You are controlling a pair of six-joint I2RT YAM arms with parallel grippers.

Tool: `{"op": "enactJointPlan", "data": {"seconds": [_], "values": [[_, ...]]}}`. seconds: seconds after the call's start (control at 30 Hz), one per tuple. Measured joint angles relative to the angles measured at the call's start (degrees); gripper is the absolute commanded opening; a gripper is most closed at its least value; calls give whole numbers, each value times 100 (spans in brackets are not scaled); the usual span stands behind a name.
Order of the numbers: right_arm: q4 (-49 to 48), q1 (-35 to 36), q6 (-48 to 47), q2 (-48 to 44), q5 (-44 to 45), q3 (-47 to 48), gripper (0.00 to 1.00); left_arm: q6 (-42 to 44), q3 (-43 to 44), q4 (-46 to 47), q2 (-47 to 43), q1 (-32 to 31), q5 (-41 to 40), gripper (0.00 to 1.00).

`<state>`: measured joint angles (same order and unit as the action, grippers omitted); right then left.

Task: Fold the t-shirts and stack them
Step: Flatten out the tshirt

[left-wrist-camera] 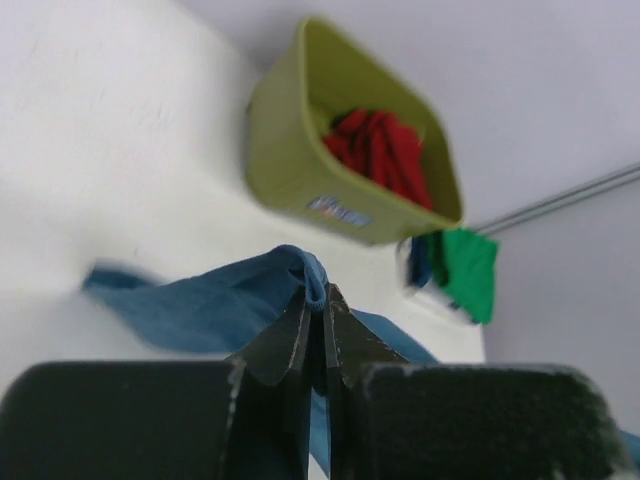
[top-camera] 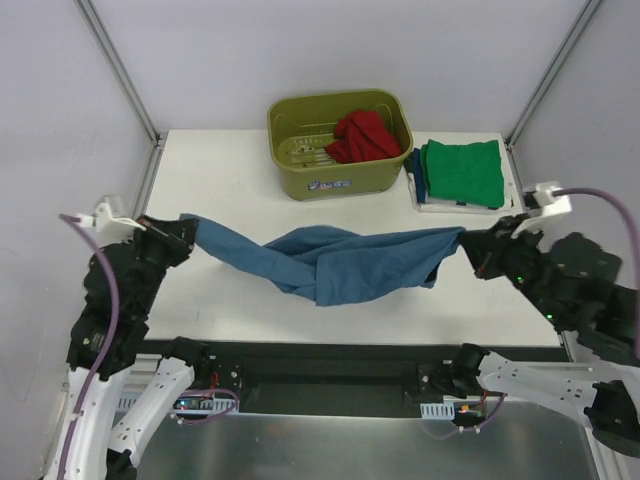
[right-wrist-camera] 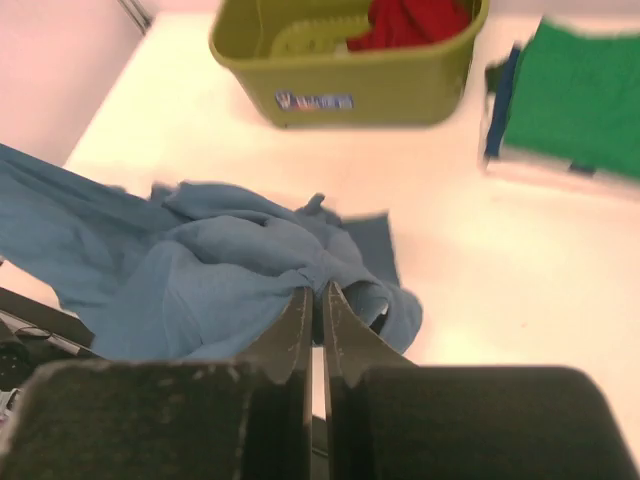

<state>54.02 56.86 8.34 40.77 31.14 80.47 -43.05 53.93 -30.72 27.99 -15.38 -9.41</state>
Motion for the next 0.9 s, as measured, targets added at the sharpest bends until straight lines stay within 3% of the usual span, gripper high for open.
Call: {"op": "enactJointPlan", "data": {"seconds": [0.27,0.43,0.53,0.73,0.9], "values": [[-164,0,-1191,260,466,1775,0,238,1563,-184,13,0,-927,0],[-398,-13,-1803,763,1768,2081,1,374,1888,-343,442,-2,-1803,0],[-570,-407,-2122,1290,2155,2087,1,407,1919,-463,997,-2,-2424,0],[-658,-1718,-2277,2124,1766,2072,0,402,2033,-922,2002,-7,-2999,0],[-785,-1943,-2282,1753,750,1919,1,382,2297,-1117,1436,-4,-2881,0]]}}
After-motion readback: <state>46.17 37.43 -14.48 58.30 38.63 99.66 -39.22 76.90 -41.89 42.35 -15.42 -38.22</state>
